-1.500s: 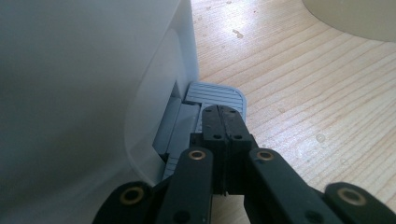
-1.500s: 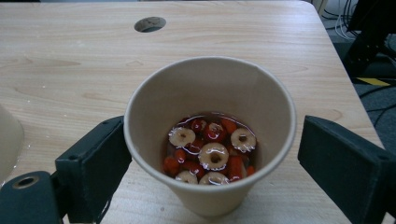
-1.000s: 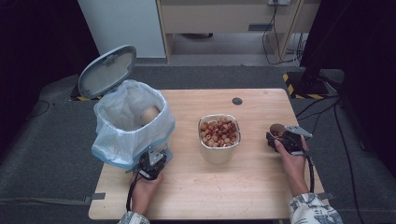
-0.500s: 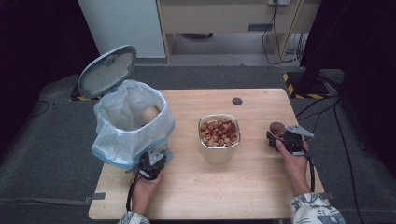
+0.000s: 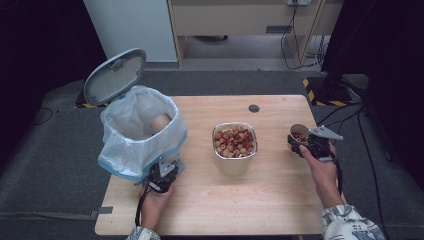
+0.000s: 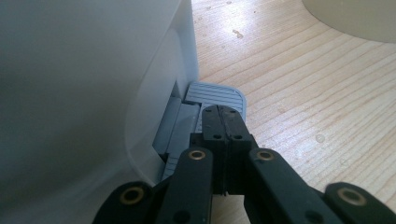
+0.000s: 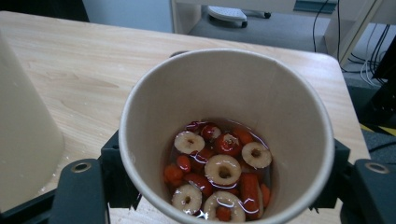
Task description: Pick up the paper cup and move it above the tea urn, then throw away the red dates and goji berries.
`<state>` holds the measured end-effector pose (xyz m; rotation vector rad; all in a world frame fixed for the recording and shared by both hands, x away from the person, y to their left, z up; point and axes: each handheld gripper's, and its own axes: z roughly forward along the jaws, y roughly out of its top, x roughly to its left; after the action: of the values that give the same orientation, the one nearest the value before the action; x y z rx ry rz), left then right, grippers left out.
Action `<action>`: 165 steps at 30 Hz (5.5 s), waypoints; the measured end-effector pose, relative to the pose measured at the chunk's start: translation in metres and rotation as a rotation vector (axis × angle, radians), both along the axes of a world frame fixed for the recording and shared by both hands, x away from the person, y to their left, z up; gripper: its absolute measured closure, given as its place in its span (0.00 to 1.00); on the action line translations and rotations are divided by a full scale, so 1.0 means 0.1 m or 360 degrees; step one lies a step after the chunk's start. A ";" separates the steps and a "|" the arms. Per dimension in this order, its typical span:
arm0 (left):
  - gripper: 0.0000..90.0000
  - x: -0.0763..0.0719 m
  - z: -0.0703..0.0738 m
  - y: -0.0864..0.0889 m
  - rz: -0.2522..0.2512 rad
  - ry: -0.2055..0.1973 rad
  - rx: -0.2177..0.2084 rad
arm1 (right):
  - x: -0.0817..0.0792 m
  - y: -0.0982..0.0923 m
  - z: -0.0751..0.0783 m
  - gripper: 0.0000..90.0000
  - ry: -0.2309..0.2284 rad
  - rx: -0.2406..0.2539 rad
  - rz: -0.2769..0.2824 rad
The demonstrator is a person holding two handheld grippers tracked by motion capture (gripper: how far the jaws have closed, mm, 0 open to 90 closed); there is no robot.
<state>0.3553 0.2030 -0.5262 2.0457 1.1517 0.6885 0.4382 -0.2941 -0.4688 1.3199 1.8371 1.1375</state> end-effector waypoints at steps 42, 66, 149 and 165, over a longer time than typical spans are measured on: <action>0.99 0.00 0.00 0.00 0.0000 -0.0002 0.0002 | 0.34 0.11 0.93 0.34 -0.0132 -0.0186 0.0260; 0.99 0.00 0.00 0.00 0.0001 -0.0002 0.0002 | 0.48 0.29 1.28 0.34 -0.0213 -0.0271 0.0362; 0.99 0.00 0.00 0.00 -0.0002 -0.0009 0.0008 | 0.47 1.16 1.92 0.34 -0.0441 -0.0536 0.0785; 0.99 0.00 0.00 -0.01 -0.0002 -0.0007 0.0010 | 0.44 1.19 2.00 0.34 -0.0481 -0.0618 0.0781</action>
<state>0.3551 0.2023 -0.5262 2.0490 1.1471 0.6967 0.4819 -0.1753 -0.2688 0.4615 2.0654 1.0666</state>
